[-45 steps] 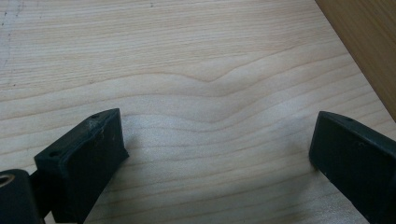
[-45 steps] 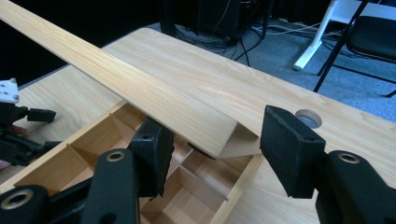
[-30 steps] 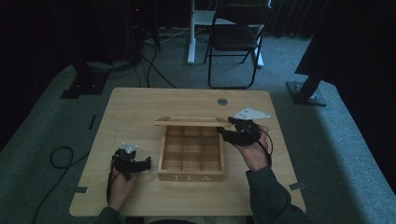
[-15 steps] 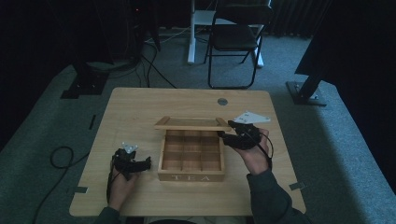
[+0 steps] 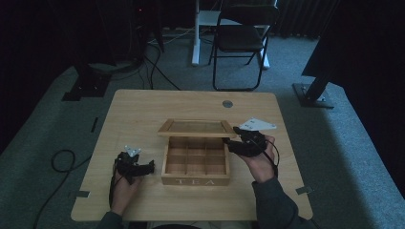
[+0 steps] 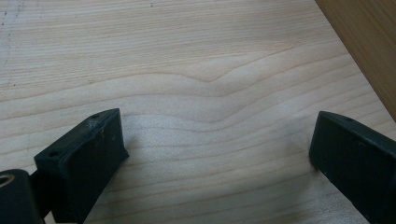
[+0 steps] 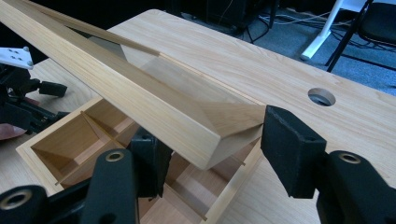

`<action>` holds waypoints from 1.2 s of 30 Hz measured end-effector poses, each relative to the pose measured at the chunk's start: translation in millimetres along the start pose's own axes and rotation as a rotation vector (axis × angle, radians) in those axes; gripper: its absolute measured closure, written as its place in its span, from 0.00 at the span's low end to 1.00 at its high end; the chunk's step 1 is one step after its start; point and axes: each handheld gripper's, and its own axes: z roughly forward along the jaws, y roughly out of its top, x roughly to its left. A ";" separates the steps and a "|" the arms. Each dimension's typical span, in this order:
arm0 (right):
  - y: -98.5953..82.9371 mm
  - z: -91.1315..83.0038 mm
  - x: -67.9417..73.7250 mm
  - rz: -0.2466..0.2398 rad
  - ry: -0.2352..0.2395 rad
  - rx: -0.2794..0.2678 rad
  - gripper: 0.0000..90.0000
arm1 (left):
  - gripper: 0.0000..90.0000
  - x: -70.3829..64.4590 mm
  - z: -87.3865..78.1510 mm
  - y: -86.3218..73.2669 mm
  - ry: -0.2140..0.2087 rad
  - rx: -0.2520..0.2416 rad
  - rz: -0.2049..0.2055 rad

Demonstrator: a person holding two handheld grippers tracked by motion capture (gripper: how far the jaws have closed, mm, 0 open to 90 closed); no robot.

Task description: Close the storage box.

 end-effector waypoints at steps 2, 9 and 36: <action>-1.1 -0.1 0.3 0.001 0.001 0.000 0.48 | 0.04 0.0 0.0 0.0 0.000 0.000 0.000; -7.5 -0.3 2.1 0.010 0.005 -0.001 0.48 | 0.04 -0.2 0.2 0.0 0.000 -0.002 -0.002; -30.8 -0.3 10.2 0.009 0.003 0.014 0.48 | 0.04 -0.2 0.2 -0.1 0.001 -0.003 -0.002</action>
